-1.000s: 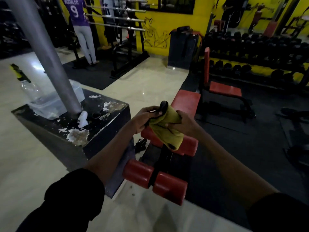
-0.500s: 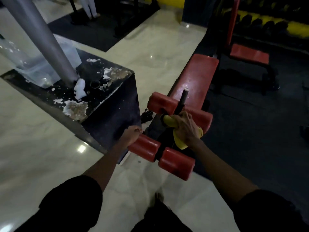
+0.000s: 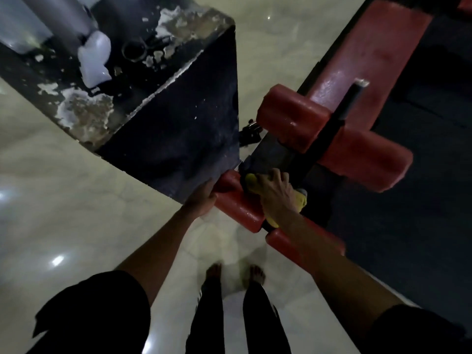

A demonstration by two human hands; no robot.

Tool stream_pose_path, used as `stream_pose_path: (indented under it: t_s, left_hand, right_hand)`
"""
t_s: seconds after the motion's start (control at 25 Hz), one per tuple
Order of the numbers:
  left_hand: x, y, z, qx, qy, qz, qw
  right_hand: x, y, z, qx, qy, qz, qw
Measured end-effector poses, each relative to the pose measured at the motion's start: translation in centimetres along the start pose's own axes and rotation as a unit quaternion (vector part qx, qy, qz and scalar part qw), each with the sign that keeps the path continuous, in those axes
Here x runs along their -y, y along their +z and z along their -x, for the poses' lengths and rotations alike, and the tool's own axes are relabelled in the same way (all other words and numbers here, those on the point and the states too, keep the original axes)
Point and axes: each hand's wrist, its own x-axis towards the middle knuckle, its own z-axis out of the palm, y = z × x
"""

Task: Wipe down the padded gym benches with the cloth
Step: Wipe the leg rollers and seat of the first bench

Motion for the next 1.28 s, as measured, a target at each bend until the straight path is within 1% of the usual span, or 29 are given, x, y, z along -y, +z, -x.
stream_pose_path:
  t_s: [0.08, 0.12, 0.16, 0.2, 0.28, 0.32, 0.36, 0.44, 0.52, 0.6, 0.64, 0.72, 0.76, 0.8, 0.84, 0.92, 0.96, 1.0, 1.12, 1.16, 1.2, 1.28]
  left_hand:
    - [2.4, 1.4, -1.5, 0.003, 0.029, -0.005, 1.000]
    - [4.1, 2.2, -2.1, 0.004, 0.031, 0.018, 0.999]
    - [5.7, 2.8, -2.5, 0.002, 0.024, 0.071, 0.997]
    - [6.4, 3.1, -2.8, -0.007, 0.012, 0.147, 0.989]
    - [6.7, 2.6, -3.1, -0.019, -0.029, 0.293, 0.955]
    - [6.5, 2.2, -3.2, -0.008, -0.057, 0.344, 0.937]
    - [6.5, 1.7, -3.3, 0.009, -0.083, 0.363, 0.928]
    - [6.8, 1.3, -3.5, 0.052, -0.103, 0.376, 0.919]
    - [7.9, 1.3, -3.7, 0.096, -0.095, 0.370, 0.919]
    - [8.9, 1.4, -4.0, 0.118, -0.090, 0.366, 0.919]
    - [9.2, 1.3, -4.3, 0.126, -0.089, 0.370, 0.916]
    - [9.6, 0.9, -5.1, 0.136, -0.099, 0.386, 0.907]
    - [9.4, 0.7, -5.5, 0.136, -0.103, 0.391, 0.905]
    - [9.1, 0.7, -5.8, 0.131, -0.095, 0.381, 0.910]
    - [8.9, 0.7, -6.2, 0.128, -0.074, 0.360, 0.921]
    - [8.0, 0.6, -6.8, 0.132, -0.027, 0.317, 0.939]
    - [7.8, 0.5, -7.0, 0.141, -0.011, 0.303, 0.942]
    - [7.7, 0.5, -7.3, 0.151, -0.016, 0.302, 0.941]
    - [8.3, 0.4, -8.1, 0.166, -0.066, 0.314, 0.932]
    - [8.5, 0.4, -8.2, 0.171, -0.064, 0.307, 0.934]
    - [8.7, 0.4, -8.2, 0.168, -0.051, 0.299, 0.938]
    - [8.7, 0.8, -8.3, 0.136, -0.001, 0.292, 0.947]
  right_hand:
    - [1.1, 3.3, 0.0, 0.098, 0.040, -0.036, 0.994]
    - [1.0, 4.2, 0.2, 0.112, 0.047, -0.048, 0.991]
    - [0.5, 4.5, 0.4, 0.099, 0.047, -0.058, 0.992]
    - [-0.1, 4.6, 0.5, 0.075, 0.038, -0.059, 0.995]
    - [-0.8, 5.1, 0.7, 0.042, 0.010, -0.039, 0.998]
    - [-0.6, 5.8, 0.8, 0.033, 0.004, -0.032, 0.999]
    - [0.0, 6.9, 0.6, 0.022, 0.005, -0.028, 0.999]
    - [1.6, 8.5, -1.1, -0.019, 0.046, -0.034, 0.998]
    - [3.1, 9.1, -4.0, -0.049, 0.136, -0.065, 0.987]
    - [5.1, 9.2, -6.1, -0.054, 0.205, -0.077, 0.974]
    - [6.1, 9.5, -6.5, -0.056, 0.206, -0.059, 0.975]
    - [7.6, 10.1, -5.3, -0.057, 0.152, -0.013, 0.987]
    - [7.2, 10.0, -4.4, -0.057, 0.132, -0.011, 0.990]
    - [6.1, 9.7, -3.6, -0.058, 0.136, -0.028, 0.989]
    - [4.7, 9.2, -2.8, -0.064, 0.166, -0.051, 0.983]
    - [2.8, 8.6, -1.6, -0.101, 0.258, -0.102, 0.955]
    - [3.0, 8.8, -1.6, -0.110, 0.291, -0.106, 0.944]
    - [3.9, 9.1, -2.3, -0.107, 0.308, -0.088, 0.941]
    - [6.9, 9.6, -7.2, -0.073, 0.299, -0.042, 0.951]
    - [7.4, 9.4, -8.6, -0.058, 0.287, -0.042, 0.955]
    - [7.5, 9.2, -9.2, -0.045, 0.261, -0.036, 0.963]
    - [6.6, 8.5, -8.0, -0.040, 0.195, -0.038, 0.979]
